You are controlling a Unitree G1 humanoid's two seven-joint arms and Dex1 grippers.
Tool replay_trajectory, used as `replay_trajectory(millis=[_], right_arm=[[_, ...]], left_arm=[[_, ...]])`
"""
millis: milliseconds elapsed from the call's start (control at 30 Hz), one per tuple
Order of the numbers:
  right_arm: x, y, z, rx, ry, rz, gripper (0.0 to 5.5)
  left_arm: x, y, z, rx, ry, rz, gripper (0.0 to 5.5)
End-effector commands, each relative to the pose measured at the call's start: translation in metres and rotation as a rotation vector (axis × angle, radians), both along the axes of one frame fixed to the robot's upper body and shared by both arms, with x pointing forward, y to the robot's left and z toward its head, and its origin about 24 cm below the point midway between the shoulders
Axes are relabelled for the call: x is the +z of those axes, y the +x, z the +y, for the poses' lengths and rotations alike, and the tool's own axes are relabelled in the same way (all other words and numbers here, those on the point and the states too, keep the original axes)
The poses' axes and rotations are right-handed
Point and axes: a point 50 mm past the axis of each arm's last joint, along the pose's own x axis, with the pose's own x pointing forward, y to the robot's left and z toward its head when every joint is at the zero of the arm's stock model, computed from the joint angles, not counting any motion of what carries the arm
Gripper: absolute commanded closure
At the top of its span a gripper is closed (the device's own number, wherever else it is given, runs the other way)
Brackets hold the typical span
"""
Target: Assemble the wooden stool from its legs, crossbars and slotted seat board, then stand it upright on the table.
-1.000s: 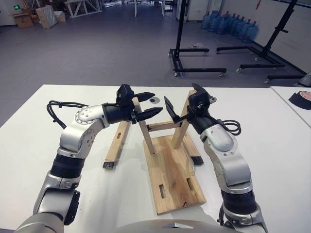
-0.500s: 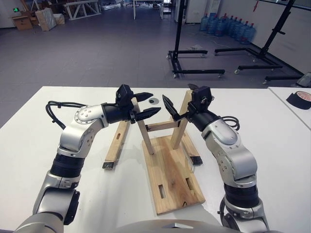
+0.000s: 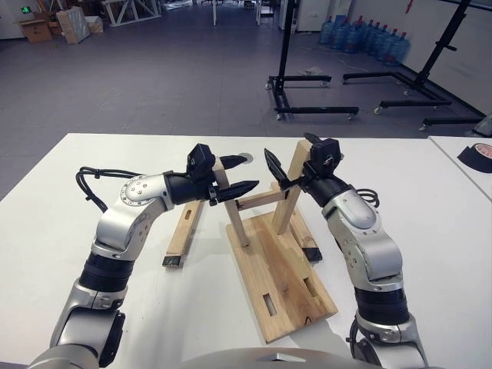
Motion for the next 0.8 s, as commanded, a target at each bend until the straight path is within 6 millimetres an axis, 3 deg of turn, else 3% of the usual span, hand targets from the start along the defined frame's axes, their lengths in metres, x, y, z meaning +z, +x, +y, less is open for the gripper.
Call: replay_trajectory(millis=[33,233,300,533,800], right_arm=[[-0.002,0.002,-0.002,-0.004,-0.085,-0.001,0.10],[-0.079,-0.008,0.000,0.061,-0.500,0.269,0.10],[-0.090,-0.012,0.000,0.080,-0.572,0.308,0.10],[-0.076,-0.005,-0.007,0.025,-0.497,0.264,0.10],[-0.068,-0.001,-0.008,-0.018,-0.455,0.222,0.10]], left_arm=[[-0.003,-0.002,0.006,0.048,0.014,0.001,2.33],[-0.004,-0.007,0.005,0.070,-0.013,0.002,2.33],[0.002,-0.008,0.001,0.062,-0.017,-0.024,2.33],[0.021,-0.016,-0.008,0.019,-0.031,-0.103,2.33],[0.033,-0.018,0.002,0.032,-0.024,-0.146,2.33]])
